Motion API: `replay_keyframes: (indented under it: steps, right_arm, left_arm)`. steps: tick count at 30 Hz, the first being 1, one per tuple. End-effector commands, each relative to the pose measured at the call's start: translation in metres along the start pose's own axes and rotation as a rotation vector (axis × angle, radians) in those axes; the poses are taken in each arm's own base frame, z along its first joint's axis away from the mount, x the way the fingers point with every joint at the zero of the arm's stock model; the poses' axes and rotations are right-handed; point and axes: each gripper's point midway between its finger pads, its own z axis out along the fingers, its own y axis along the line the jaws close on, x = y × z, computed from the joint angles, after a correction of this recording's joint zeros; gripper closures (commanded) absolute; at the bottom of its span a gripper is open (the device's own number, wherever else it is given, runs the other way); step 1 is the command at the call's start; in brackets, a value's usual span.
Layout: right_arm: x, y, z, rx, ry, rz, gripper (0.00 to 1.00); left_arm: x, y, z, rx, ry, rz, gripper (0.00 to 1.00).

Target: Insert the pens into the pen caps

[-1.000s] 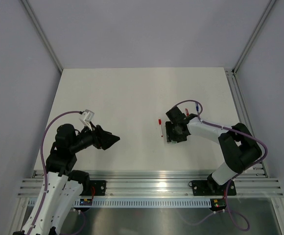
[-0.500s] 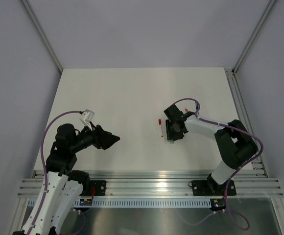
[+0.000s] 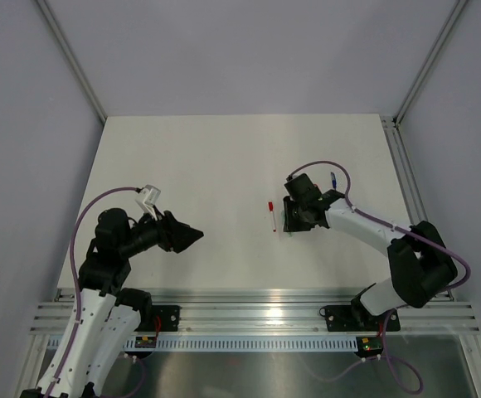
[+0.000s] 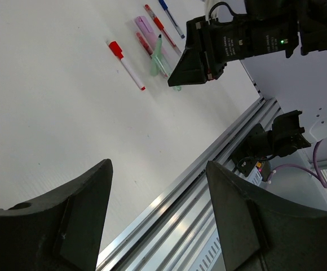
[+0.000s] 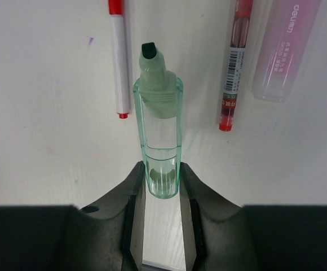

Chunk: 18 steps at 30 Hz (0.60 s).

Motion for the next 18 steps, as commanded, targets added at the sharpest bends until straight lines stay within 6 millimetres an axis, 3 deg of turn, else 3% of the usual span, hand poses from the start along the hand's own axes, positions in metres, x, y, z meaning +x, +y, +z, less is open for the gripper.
replay_keyframes:
  steps: [1,13,18]
  right_arm:
    - [-0.011,0.016,-0.021,-0.081,-0.077,-0.015,0.81]
    - [-0.011,0.042,-0.058,-0.166,-0.19,-0.027,0.83]
    - [0.003,0.101,-0.079,-0.344,-0.236,-0.088,0.82]
  left_arm:
    - [-0.007,-0.001,0.001,0.004,-0.024,0.022,0.3]
    - [-0.006,0.002,0.003,-0.003,-0.026,0.007,0.31]
    - [-0.009,-0.007,0.012,0.082,-0.055,-0.085,0.32]
